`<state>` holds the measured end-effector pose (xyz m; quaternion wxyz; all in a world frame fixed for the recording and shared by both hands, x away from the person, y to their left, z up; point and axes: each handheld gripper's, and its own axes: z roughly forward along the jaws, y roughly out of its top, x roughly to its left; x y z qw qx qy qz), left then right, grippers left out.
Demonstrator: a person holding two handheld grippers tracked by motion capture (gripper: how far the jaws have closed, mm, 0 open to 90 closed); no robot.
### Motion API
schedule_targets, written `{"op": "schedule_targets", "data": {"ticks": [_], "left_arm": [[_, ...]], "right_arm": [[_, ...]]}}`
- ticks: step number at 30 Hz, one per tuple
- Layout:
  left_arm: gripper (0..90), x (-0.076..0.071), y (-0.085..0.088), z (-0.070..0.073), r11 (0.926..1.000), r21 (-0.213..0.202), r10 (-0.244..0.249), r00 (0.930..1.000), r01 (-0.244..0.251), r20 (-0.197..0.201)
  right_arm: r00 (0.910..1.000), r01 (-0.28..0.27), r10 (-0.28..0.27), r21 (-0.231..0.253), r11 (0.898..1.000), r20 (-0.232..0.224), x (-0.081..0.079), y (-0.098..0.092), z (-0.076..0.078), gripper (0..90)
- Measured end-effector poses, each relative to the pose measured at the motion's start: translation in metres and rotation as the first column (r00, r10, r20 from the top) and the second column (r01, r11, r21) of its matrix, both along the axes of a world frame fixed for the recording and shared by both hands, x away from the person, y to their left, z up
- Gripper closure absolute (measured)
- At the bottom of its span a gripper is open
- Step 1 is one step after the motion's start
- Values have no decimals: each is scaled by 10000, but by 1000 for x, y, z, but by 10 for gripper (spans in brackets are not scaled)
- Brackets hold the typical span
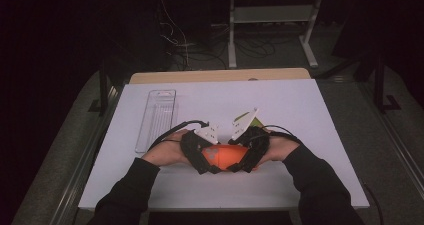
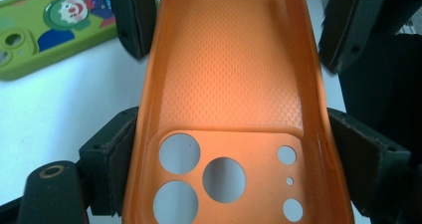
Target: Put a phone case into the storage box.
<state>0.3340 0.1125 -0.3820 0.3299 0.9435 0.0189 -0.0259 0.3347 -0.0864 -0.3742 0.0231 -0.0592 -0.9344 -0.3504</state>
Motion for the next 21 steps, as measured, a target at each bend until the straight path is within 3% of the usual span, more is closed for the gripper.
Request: {"op": "schedule_targets", "data": {"ticks": [3,6,7,13,15,18,21], "left_arm": [[159,1,2,0,9996,233,133,9998,-138,178],[159,2,4,-1,9993,178,341,9993,-344,154],[159,2,6,0,9980,88,619,9980,-620,141],[159,4,12,1,9935,240,1102,9935,-1109,291],[159,4,14,1,9887,59,1496,9887,-1497,132],[159,5,16,2,9816,37,1910,9815,-1910,152],[159,4,18,2,9735,-27,2287,9735,-2287,81]], "right_arm": [[9995,313,-314,170,9994,28,2,-5,3,47],[9973,719,-722,260,9971,106,5,-12,5,40],[9963,847,-850,283,9960,106,6,-15,6,40],[9803,1970,-1974,418,9795,52,8,-30,10,31],[9743,2234,-2246,522,9733,176,9,-36,10,26],[9589,2811,-2830,659,9574,210,11,-46,10,26],[9315,3636,-3632,812,9280,-201,9,-53,11,27]]}}
